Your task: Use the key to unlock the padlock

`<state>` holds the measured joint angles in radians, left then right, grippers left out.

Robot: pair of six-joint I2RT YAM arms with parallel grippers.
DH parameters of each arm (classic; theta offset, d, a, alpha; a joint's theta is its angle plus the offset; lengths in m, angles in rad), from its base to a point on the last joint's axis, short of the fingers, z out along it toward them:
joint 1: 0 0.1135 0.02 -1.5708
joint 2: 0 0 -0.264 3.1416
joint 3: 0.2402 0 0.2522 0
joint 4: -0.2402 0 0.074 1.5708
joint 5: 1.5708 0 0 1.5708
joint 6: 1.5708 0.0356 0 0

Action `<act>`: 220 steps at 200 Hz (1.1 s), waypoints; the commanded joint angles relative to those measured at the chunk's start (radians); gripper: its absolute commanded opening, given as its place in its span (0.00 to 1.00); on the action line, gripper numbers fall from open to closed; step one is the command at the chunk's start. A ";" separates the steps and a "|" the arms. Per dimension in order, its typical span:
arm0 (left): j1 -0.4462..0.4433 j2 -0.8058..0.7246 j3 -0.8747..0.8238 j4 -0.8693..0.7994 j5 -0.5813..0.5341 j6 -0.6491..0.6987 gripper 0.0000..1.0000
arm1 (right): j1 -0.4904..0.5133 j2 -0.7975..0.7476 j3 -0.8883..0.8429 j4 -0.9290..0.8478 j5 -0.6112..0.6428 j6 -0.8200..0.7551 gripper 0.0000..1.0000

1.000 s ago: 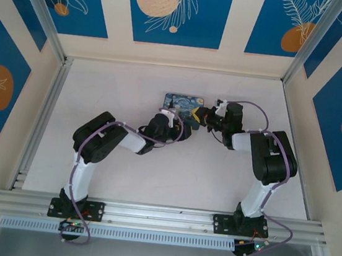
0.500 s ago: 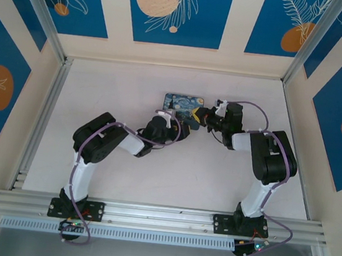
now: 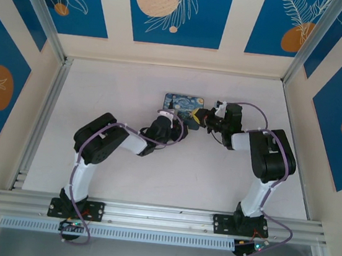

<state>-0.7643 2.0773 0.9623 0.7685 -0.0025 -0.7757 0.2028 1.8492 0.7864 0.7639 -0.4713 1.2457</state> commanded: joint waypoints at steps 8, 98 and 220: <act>-0.011 0.014 0.024 0.030 -0.005 0.000 0.38 | -0.004 0.012 0.025 0.008 0.002 -0.005 0.00; -0.022 0.055 0.067 0.029 -0.028 -0.058 0.40 | -0.008 0.018 0.027 0.013 0.000 0.001 0.00; -0.042 0.074 0.087 0.084 0.068 -0.033 0.41 | -0.020 0.028 0.022 0.022 -0.005 0.005 0.00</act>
<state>-0.7883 2.1391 1.0286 0.8074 -0.0086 -0.8288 0.1921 1.8629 0.7944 0.7746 -0.4717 1.2491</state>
